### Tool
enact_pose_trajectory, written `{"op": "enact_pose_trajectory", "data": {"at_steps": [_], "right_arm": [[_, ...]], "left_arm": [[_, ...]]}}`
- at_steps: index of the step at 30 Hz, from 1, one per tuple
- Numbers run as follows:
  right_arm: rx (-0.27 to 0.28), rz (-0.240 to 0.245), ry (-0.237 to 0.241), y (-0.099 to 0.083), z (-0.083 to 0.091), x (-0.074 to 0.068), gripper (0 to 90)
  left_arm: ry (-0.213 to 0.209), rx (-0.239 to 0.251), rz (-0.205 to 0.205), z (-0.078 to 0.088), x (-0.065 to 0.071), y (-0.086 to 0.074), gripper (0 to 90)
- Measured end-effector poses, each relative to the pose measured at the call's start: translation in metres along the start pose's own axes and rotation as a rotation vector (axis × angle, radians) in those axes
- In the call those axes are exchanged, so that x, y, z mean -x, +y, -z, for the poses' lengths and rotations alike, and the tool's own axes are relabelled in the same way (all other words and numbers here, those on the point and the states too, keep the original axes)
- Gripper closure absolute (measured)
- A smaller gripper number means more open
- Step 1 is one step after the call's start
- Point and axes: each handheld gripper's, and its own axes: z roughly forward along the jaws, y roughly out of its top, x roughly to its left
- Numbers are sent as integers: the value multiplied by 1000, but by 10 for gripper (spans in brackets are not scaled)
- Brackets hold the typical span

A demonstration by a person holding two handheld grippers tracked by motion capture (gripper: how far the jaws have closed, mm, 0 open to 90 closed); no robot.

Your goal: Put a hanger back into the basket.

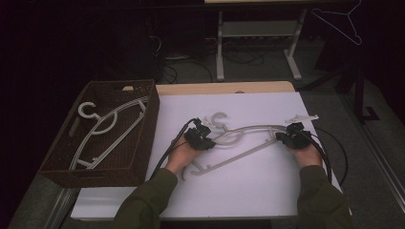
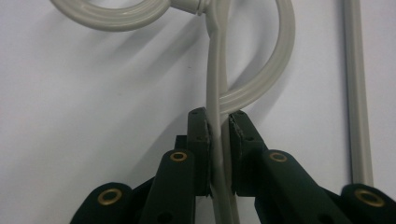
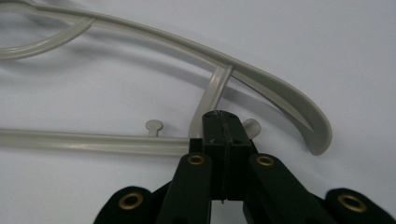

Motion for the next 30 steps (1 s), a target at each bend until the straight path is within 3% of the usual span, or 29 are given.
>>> {"op": "enact_pose_trajectory", "data": {"at_steps": [3,7,9,11,12,17,19,30], "right_arm": [[8,6,-2,0,1,-1,833],[57,9,3,3,12,-4,697],[80,18,10,5,18,-6,566],[116,8,28,5,27,-10,370],[116,8,28,5,27,-10,370],[188,20,59,4,44,-17,178],[217,23,70,5,49,-22,130],[235,36,81,4,53,-34,78]], "left_arm": [[7,15,8,1,-2,0,811],[21,36,24,7,-2,2,813],[25,53,44,13,-4,3,814],[22,65,48,19,-6,3,814],[22,72,48,23,-7,3,814],[27,114,79,40,-11,5,815],[34,121,79,49,-14,6,815],[65,154,103,87,-27,13,815]]}}
